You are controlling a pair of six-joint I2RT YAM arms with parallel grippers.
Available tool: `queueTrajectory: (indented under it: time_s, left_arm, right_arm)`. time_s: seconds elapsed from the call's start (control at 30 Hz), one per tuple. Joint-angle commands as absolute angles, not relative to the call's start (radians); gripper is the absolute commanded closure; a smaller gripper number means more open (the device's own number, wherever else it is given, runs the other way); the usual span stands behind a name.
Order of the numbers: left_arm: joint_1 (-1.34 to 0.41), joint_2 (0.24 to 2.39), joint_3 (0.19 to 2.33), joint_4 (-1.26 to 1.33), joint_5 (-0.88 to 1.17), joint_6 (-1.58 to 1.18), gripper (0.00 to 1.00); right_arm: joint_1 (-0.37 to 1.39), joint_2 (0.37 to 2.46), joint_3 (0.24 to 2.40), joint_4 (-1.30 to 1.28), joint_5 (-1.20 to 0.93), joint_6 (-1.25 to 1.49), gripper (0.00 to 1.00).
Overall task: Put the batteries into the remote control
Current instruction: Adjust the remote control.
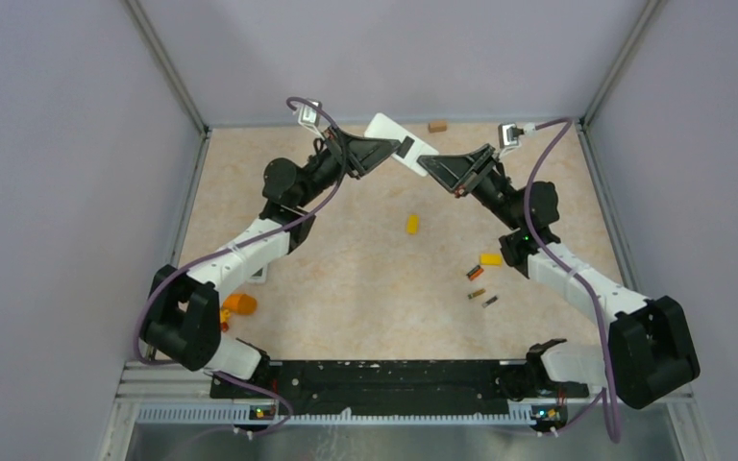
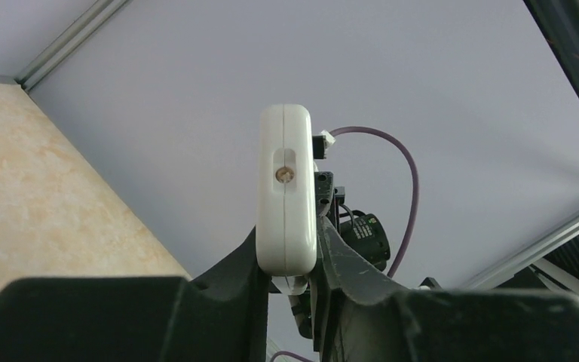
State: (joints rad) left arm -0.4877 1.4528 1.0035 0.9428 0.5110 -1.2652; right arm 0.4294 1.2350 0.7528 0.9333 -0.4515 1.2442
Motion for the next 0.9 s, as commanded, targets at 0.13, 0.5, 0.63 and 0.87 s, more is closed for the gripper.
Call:
queueTrajectory:
  time_s: [0.13,0.5,0.63,0.87]
  left_arm:
    - [-0.491,1.416,1.037,0.896,0.525,-1.12,1.0]
    - [-0.487,1.322,1.077,0.69,0.641,-0.961,1.0]
    - [-0.487,1.322,1.09,0.69,0.664,-0.975,1.0]
    - [-0.487,1.34,1.101,0.712,0.704,-1.015,1.0]
  right_arm:
    - [0.433,1.154,0.749,0.811,-0.463,1.127,0.38]
    - [0.433,1.143,0.758,0.827,-0.541,1.1,0.31]
    - [0.433,1.167,0.751,0.882,-0.564,1.146,0.47]
    - [0.433,1.167,0.75,0.873,-0.557,1.14,0.48]
